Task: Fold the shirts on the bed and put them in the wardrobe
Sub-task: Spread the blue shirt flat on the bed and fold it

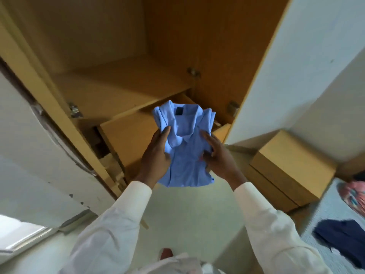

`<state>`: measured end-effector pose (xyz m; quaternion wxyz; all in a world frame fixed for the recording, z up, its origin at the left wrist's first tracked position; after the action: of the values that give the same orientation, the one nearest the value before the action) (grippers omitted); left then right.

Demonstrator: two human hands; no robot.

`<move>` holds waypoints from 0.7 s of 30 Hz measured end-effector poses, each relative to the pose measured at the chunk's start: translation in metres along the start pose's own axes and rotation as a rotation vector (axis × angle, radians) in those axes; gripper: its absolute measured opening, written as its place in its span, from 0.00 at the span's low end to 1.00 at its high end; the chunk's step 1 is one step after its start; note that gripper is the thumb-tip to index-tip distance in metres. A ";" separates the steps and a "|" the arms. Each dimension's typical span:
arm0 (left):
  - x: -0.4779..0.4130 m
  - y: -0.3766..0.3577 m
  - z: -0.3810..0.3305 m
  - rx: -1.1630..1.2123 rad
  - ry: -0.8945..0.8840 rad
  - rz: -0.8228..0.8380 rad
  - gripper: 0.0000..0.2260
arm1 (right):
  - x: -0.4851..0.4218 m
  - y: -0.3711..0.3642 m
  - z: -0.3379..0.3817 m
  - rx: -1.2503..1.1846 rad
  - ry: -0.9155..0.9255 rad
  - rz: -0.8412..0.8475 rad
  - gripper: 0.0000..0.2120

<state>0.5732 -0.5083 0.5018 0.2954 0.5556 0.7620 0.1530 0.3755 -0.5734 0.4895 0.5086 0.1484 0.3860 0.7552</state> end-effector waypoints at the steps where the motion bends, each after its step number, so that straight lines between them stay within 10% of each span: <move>1: -0.012 0.005 0.003 -0.017 -0.002 -0.058 0.35 | -0.019 -0.002 0.006 0.004 0.034 -0.013 0.34; 21: -0.061 0.012 0.189 -0.073 0.491 -0.324 0.40 | -0.218 -0.156 -0.039 -0.061 0.240 0.487 0.33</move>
<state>0.7119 -0.5794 0.3789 0.1424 0.3620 0.8834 0.2612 0.5488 -0.7541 0.3860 0.2666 0.1309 0.3737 0.8787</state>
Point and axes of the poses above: each hand's wrist, its own x-axis away from the middle knuckle, its own y-axis out of the back of the hand, z = x × y, the point moved 7 cm from there along -x, towards the middle knuckle, and after that the axes turned 7 degrees about x, right-handed, at the moved point
